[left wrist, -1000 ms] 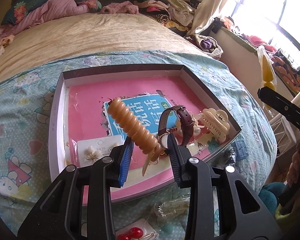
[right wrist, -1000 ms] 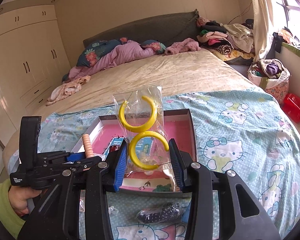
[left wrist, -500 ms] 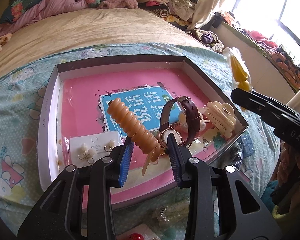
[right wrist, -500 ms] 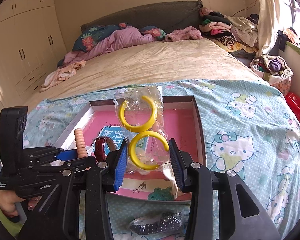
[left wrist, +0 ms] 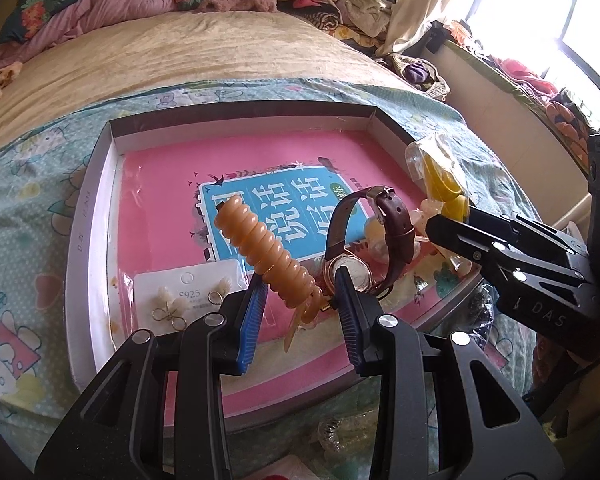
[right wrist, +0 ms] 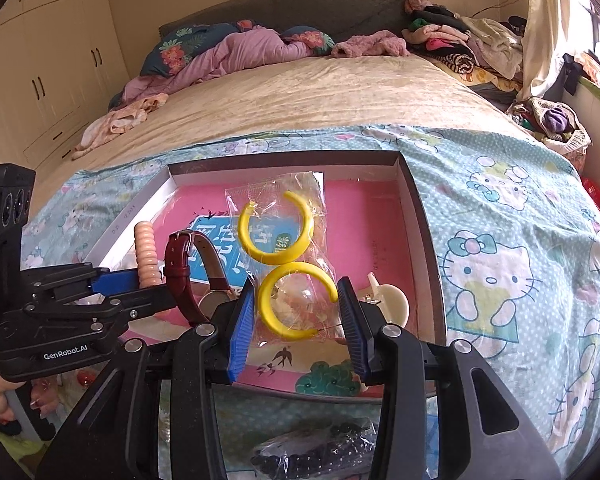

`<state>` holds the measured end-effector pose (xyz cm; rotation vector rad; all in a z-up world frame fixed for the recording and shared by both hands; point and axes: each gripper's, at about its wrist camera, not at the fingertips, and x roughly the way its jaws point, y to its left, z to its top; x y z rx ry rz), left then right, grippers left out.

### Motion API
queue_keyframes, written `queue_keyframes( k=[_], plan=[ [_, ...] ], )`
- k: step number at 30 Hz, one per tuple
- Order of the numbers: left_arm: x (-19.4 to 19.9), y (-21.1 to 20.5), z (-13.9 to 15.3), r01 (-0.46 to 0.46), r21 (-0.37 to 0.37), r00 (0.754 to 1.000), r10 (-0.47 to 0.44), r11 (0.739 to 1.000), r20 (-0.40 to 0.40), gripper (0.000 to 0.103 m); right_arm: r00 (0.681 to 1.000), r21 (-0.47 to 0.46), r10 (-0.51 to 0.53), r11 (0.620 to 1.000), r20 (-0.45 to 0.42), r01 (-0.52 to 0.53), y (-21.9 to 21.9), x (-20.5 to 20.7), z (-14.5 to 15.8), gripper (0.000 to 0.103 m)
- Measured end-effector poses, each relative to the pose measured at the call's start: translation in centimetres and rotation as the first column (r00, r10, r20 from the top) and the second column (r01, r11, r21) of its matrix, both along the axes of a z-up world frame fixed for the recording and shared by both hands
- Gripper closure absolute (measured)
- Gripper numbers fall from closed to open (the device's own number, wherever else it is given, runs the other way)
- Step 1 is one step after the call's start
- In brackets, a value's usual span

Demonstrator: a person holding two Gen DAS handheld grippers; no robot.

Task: Organize jewelry
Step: 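Open left tool to drop the spiral in the box while right tool releases the bangles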

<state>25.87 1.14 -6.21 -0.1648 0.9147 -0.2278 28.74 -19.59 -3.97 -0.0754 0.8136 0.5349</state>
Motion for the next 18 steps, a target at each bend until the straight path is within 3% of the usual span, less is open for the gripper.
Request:
queue_keyframes(
  k=[18],
  plan=[
    [0.1, -0.23, -0.21, -0.002, -0.001, 1.0, 0.002, 1.0, -0.002, 0.076, 1.0, 0.002, 0.016, 1.0, 0.023, -0.016, 0.24, -0.97, 0.06, 0.057]
  ],
)
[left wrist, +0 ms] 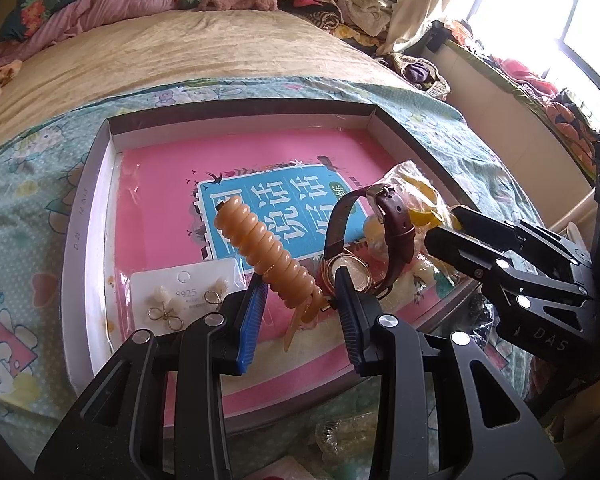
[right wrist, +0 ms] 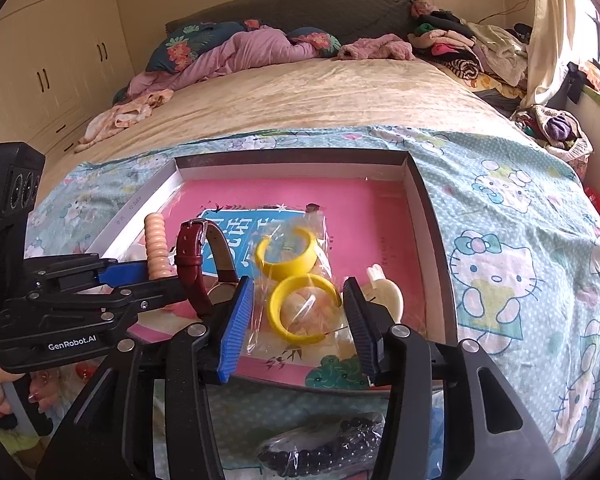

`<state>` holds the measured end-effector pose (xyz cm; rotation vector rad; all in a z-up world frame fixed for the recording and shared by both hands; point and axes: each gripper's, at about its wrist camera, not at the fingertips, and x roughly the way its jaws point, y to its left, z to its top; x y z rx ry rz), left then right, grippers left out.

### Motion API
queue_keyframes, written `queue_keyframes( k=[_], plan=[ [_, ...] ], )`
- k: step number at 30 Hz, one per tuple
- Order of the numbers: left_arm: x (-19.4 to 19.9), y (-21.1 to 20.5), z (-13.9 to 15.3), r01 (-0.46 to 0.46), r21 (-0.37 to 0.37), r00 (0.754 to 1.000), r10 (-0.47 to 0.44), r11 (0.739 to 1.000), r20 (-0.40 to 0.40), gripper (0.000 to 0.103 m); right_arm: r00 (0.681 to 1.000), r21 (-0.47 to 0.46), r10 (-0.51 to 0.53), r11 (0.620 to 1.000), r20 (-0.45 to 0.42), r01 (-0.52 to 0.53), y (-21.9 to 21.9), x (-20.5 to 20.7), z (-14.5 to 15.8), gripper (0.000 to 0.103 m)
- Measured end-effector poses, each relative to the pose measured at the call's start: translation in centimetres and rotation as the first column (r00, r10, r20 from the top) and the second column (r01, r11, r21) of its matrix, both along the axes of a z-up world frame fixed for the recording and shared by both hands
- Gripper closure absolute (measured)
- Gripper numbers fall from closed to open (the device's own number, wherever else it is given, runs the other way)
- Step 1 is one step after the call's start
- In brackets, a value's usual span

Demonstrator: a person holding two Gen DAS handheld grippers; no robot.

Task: Organize jewelry
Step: 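Open left tool to drop the spiral in the box while right tool releases the bangles, then withdraw both open tools from the box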

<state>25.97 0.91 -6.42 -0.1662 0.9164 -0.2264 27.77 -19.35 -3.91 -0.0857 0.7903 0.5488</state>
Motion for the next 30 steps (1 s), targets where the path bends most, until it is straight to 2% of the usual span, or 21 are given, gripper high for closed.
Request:
queue_keyframes(
  k=[13, 16, 21, 25, 27, 30],
  plan=[
    [-0.3, -0.3, 0.2, 0.002, 0.018, 1.0, -0.002, 1.0, -0.007, 0.075, 0.999, 0.097, -0.042, 0.994, 0.008, 0.041, -3.1, -1.9, 2.1, 0.039],
    [-0.4, -0.4, 0.4, 0.0, 0.02, 1.0, 0.0, 1.0, -0.004, 0.072, 0.998, 0.123, -0.066, 0.99, 0.015, 0.064, -4.0, -2.3, 2.6, 0.029],
    [-0.8, -0.3, 1.2, -0.009, 0.024, 1.0, 0.008, 1.0, 0.01, 0.058, 0.995, 0.15, -0.093, 0.985, 0.027, 0.088, -5.2, -2.9, 3.5, 0.019],
    [-1.1, -0.3, 2.0, -0.01, 0.022, 1.0, 0.01, 1.0, 0.021, 0.056, 0.993, 0.17, -0.111, 0.98, 0.034, 0.103, -6.2, -3.3, 4.2, 0.017],
    [-1.4, -0.2, 2.4, -0.015, 0.022, 0.999, 0.014, 1.0, 0.031, 0.044, 0.992, 0.176, -0.118, 0.978, 0.038, 0.11, -6.6, -3.6, 4.5, 0.017],
    [-2.0, -0.3, 3.2, -0.02, 0.025, 0.999, 0.019, 0.999, 0.048, 0.033, 0.99, 0.183, -0.13, 0.976, 0.047, 0.119, -7.1, -3.8, 5.1, 0.017]
  ],
)
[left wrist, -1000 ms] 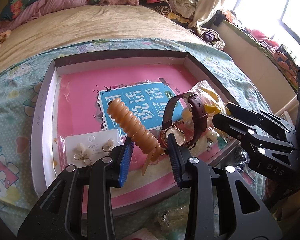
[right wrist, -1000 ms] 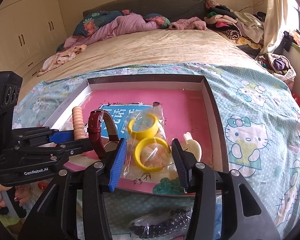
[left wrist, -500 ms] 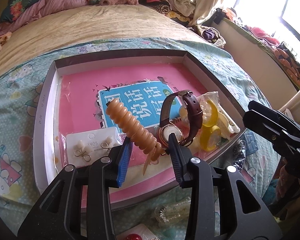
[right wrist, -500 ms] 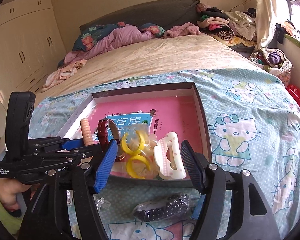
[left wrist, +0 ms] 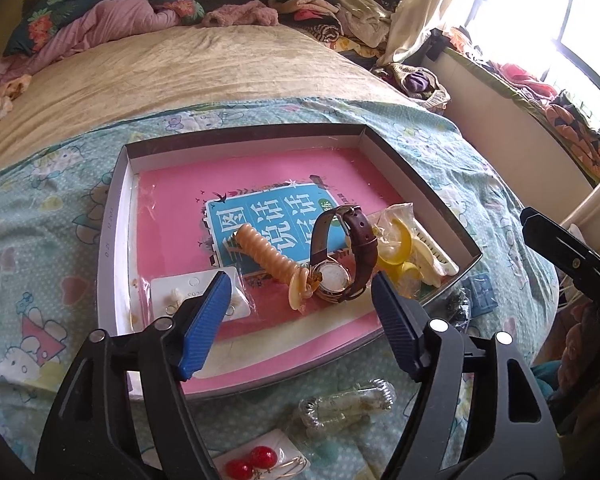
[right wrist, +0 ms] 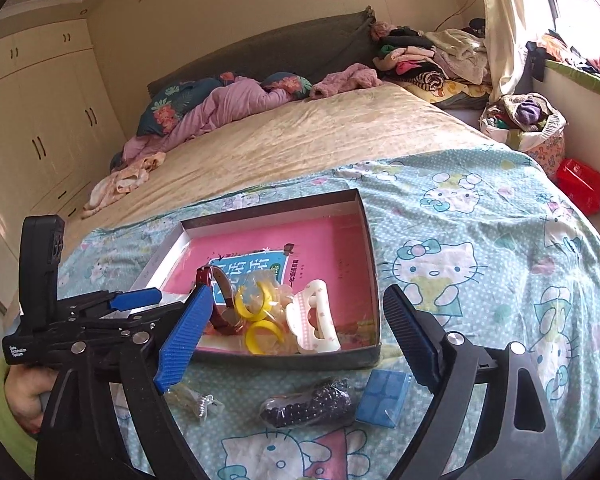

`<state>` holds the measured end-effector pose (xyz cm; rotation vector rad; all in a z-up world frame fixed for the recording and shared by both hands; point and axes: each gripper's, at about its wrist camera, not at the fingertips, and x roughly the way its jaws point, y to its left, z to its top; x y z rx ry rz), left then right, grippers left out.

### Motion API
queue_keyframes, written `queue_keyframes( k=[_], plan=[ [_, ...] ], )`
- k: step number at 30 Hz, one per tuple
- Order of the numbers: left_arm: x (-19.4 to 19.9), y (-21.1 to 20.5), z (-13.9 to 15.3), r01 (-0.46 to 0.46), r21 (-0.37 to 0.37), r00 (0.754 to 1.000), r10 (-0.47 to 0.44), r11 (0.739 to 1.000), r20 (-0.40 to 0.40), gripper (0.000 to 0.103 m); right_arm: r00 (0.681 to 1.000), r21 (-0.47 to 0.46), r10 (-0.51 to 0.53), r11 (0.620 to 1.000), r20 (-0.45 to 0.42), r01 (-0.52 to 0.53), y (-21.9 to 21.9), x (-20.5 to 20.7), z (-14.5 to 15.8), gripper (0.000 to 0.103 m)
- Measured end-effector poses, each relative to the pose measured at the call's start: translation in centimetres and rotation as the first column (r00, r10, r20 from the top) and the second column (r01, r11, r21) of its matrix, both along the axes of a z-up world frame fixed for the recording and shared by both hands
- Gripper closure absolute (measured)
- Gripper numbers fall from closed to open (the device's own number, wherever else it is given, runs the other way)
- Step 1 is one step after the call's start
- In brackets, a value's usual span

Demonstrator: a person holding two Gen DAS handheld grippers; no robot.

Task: Organize jewelry
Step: 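Withdraw both open tools from the box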

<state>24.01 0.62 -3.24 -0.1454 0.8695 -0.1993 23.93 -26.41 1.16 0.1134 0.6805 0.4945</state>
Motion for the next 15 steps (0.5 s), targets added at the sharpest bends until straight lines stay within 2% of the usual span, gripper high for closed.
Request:
queue_keyframes(
  k=[4, 6, 10, 12, 15],
  plan=[
    [-0.7, 0.0, 1.2, -0.011, 0.007, 1.0, 0.011, 1.0, 0.022, 0.02, 1.0, 0.008, -0.008, 1.0, 0.017, 0.008, -0.5, -0.5, 0.8, 0.017],
    [-1.0, 0.0, 1.9, -0.02, 0.021, 0.999, 0.019, 1.0, 0.031, 0.01, 1.0, 0.016, -0.012, 1.0, 0.025, 0.012, -0.8, -0.9, 1.2, 0.016],
    [-1.6, 0.0, 3.0, -0.024, 0.022, 0.999, 0.023, 0.999, 0.05, 0.01, 0.999, 0.023, -0.015, 1.0, 0.041, 0.014, -1.3, -1.4, 2.0, 0.015],
    [-2.0, -0.1, 3.6, -0.026, 0.024, 0.998, 0.024, 0.999, 0.06, 0.01, 0.998, 0.028, -0.019, 0.999, 0.053, 0.017, -1.5, -1.8, 2.4, 0.009],
    [-2.5, -0.1, 4.3, -0.025, 0.022, 0.997, 0.024, 0.999, 0.073, 0.01, 0.998, 0.035, -0.021, 0.999, 0.067, 0.019, -1.8, -2.3, 3.1, 0.009]
  ],
)
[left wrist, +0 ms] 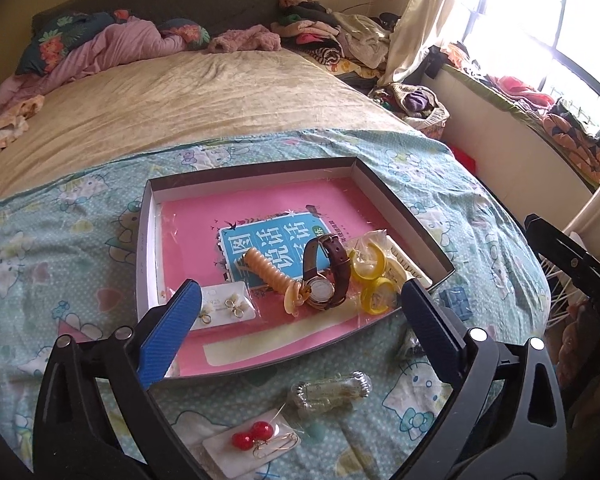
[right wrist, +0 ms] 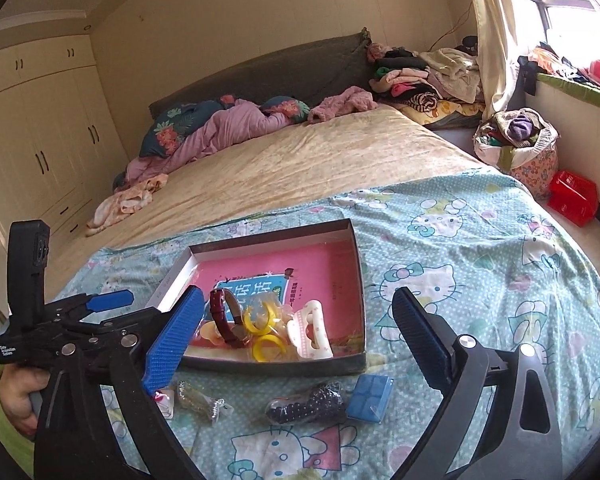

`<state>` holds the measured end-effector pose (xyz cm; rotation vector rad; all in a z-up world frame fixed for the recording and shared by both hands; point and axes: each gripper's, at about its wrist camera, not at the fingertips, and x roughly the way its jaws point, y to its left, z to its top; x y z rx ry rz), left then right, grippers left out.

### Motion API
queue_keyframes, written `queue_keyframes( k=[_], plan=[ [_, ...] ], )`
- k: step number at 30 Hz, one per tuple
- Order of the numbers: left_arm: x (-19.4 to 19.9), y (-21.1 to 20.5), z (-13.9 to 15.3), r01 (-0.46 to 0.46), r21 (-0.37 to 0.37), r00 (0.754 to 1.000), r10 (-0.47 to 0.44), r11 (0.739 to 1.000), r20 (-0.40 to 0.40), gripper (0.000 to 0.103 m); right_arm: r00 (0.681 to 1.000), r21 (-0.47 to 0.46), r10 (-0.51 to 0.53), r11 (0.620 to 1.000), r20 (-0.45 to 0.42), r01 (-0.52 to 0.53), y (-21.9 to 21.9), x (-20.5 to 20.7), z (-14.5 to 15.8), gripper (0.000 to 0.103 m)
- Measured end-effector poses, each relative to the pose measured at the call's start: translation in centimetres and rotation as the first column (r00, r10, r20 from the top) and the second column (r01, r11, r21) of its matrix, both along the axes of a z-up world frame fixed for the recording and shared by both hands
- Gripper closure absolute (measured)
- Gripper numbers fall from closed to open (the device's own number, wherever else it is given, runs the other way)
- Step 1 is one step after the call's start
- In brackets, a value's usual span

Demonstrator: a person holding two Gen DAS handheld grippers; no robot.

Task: Organize jewelry
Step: 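Withdraw both open tools from the box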

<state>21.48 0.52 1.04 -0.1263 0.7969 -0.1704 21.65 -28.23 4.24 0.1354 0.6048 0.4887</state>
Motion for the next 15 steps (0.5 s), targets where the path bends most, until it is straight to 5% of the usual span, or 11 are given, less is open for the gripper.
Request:
queue_keyframes(
  k=[15],
  plan=[
    [-3.1, 1.3, 2.4, -0.037, -0.019, 0.997, 0.038, 0.999, 0.067, 0.01, 0.998, -0.003, -0.006, 1.0, 0.065, 0.006, -1.4, -3.1, 2.8, 0.009]
  ],
)
